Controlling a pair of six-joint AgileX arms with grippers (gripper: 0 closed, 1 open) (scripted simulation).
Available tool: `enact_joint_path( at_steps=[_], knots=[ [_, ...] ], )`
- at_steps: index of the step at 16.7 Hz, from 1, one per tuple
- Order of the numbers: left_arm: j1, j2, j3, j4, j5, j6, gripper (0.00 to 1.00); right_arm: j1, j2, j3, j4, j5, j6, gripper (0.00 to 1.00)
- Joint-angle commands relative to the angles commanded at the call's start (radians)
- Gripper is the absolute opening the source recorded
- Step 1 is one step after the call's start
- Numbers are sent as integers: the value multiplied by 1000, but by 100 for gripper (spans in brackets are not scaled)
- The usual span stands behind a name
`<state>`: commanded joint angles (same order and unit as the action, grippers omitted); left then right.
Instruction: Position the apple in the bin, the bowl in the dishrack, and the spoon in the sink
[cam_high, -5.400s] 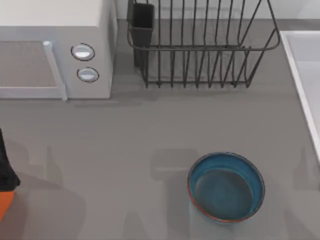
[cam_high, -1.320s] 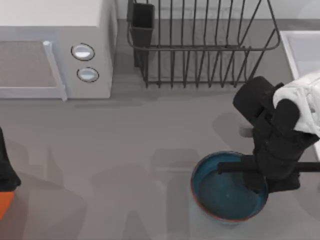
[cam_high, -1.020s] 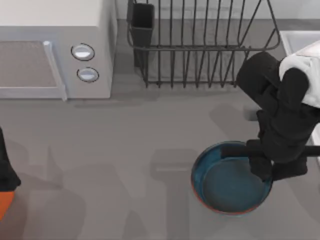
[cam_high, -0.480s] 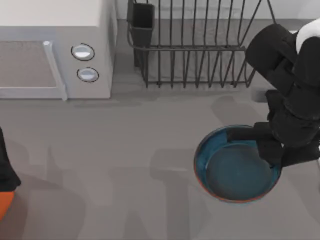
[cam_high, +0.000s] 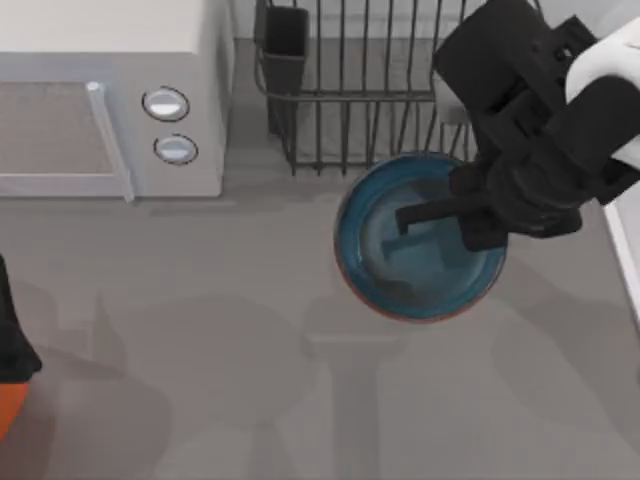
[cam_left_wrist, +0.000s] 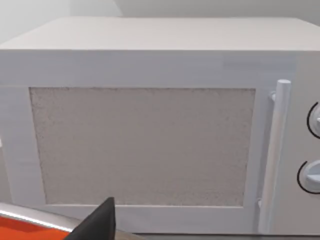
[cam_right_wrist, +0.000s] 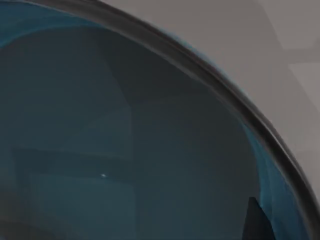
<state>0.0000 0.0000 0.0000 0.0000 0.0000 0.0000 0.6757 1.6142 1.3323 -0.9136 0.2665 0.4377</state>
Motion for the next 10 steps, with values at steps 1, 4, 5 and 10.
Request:
enact_joint_path(
  at_steps=[1, 4, 5, 10],
  knots=[
    [0, 0, 0, 0, 0, 0, 100, 29, -8, 11, 64, 63, -30, 0],
    [0, 0, 0, 0, 0, 0, 100, 124, -34, 37, 287, 267, -133, 0],
    [0, 0, 0, 0, 0, 0, 100, 156, -45, 44, 372, 337, -170, 0],
    [0, 0, 0, 0, 0, 0, 100, 298, -122, 81, 747, 657, -334, 0]
  ],
)
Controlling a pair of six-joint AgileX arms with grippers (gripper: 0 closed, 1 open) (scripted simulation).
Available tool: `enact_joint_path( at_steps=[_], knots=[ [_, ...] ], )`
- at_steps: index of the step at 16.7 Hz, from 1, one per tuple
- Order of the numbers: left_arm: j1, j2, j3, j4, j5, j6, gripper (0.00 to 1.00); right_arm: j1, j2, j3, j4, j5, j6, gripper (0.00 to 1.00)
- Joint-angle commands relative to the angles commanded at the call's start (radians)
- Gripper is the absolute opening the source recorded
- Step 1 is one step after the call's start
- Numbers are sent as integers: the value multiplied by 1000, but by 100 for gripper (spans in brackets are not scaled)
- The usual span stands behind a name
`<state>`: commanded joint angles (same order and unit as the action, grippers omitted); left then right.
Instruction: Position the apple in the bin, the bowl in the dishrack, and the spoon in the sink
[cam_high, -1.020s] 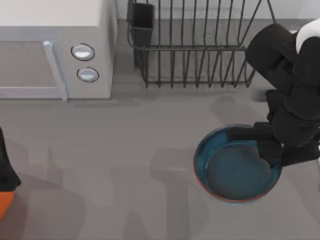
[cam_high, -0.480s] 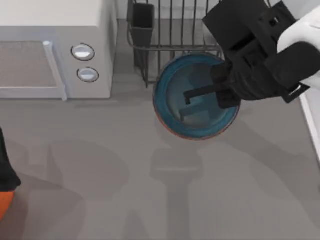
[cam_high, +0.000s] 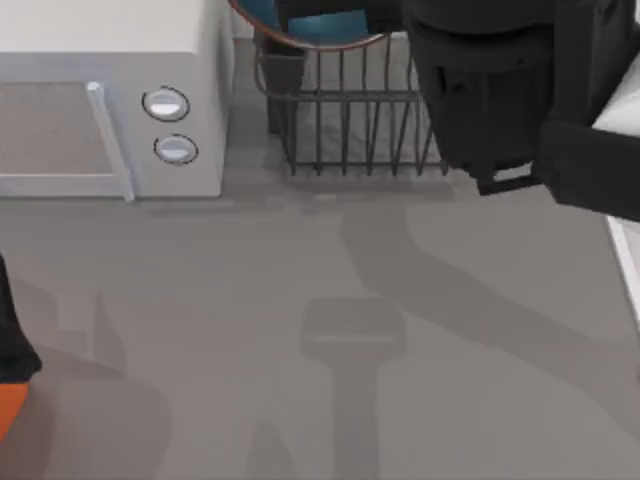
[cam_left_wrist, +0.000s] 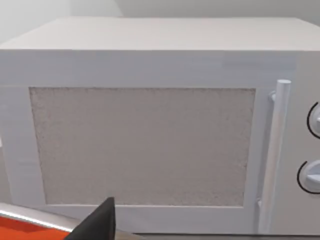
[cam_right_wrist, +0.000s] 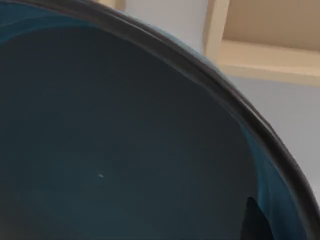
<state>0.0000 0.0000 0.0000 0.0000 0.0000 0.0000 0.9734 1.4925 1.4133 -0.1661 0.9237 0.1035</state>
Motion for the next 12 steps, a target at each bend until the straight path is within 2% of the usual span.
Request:
enact_joint_path(
  at_steps=[4, 12],
  knots=[
    [0, 0, 0, 0, 0, 0, 100, 61, -48, 23, 136, 131, -68, 0],
    [0, 0, 0, 0, 0, 0, 100, 39, -13, 22, 177, 115, -70, 0]
  ],
)
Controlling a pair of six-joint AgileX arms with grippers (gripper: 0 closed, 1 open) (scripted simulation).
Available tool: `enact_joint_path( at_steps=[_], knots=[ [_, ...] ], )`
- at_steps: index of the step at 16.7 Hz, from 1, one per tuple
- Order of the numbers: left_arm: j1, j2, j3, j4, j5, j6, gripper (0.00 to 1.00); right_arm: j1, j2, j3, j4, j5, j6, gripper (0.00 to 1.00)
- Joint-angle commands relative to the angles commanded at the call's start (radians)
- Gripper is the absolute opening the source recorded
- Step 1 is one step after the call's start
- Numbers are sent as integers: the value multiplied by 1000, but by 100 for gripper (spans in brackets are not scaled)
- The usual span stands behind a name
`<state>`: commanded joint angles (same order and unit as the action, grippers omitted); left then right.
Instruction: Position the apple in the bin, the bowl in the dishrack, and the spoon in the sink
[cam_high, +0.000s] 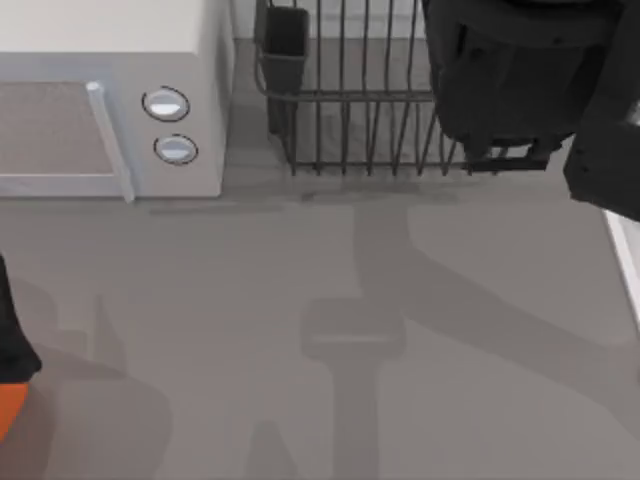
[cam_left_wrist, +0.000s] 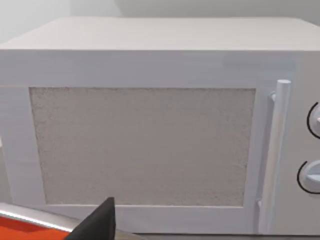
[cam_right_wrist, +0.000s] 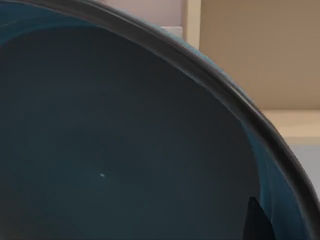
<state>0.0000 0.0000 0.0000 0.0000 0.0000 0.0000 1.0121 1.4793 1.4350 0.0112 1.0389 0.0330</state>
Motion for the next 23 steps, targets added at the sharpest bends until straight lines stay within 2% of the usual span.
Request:
enact_joint_path(
  at_steps=[4, 11, 14, 18, 23],
  knots=[
    [0, 0, 0, 0, 0, 0, 100, -100, 171, -16, 187, -93, -4, 0],
    [0, 0, 0, 0, 0, 0, 100, -331, 511, -87, 625, -324, -15, 0],
    [0, 0, 0, 0, 0, 0, 100, -379, 564, -102, 688, -373, -15, 0],
    [0, 0, 0, 0, 0, 0, 100, -380, 565, -102, 690, -374, -15, 0],
    [0, 0, 0, 0, 0, 0, 100, -380, 565, -102, 690, -374, -15, 38]
  ],
)
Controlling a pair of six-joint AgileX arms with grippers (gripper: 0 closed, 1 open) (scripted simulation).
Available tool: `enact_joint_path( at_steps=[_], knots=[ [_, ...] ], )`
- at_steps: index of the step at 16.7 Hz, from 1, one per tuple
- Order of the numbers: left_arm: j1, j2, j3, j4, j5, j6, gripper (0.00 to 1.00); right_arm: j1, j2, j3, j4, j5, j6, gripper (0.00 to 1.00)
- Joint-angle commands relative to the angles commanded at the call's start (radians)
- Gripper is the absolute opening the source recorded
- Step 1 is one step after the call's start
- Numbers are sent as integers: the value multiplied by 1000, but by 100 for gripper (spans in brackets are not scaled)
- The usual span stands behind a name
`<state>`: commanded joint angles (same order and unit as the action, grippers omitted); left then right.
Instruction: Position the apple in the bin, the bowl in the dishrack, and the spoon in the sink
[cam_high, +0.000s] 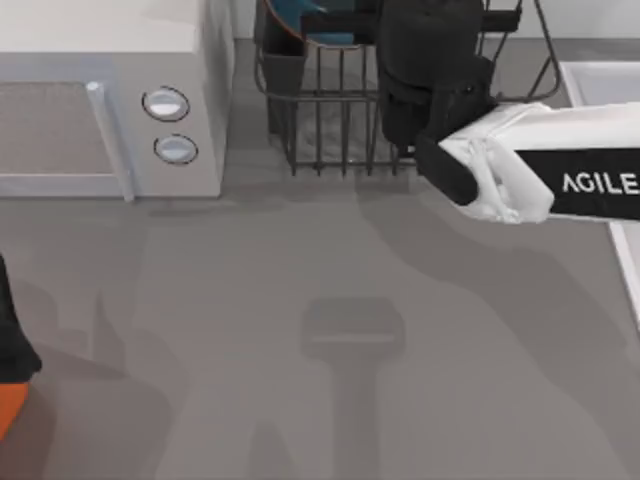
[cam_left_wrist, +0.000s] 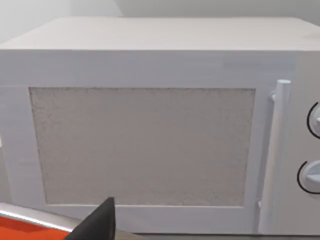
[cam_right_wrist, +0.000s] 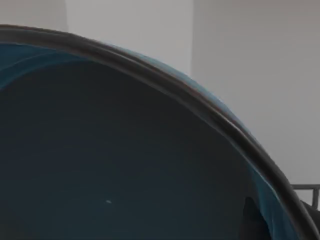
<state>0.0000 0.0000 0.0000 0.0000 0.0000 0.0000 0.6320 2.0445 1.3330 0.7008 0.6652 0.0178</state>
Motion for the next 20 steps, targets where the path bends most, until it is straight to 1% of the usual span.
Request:
enact_joint_path(
  at_steps=[8, 9, 20],
  knots=[
    [0, 0, 0, 0, 0, 0, 100, 0, 0, 0, 0, 0, 0, 98],
    [0, 0, 0, 0, 0, 0, 100, 0, 0, 0, 0, 0, 0, 100],
    [0, 0, 0, 0, 0, 0, 100, -7, -23, -20, -10, -11, 0, 100]
  ],
)
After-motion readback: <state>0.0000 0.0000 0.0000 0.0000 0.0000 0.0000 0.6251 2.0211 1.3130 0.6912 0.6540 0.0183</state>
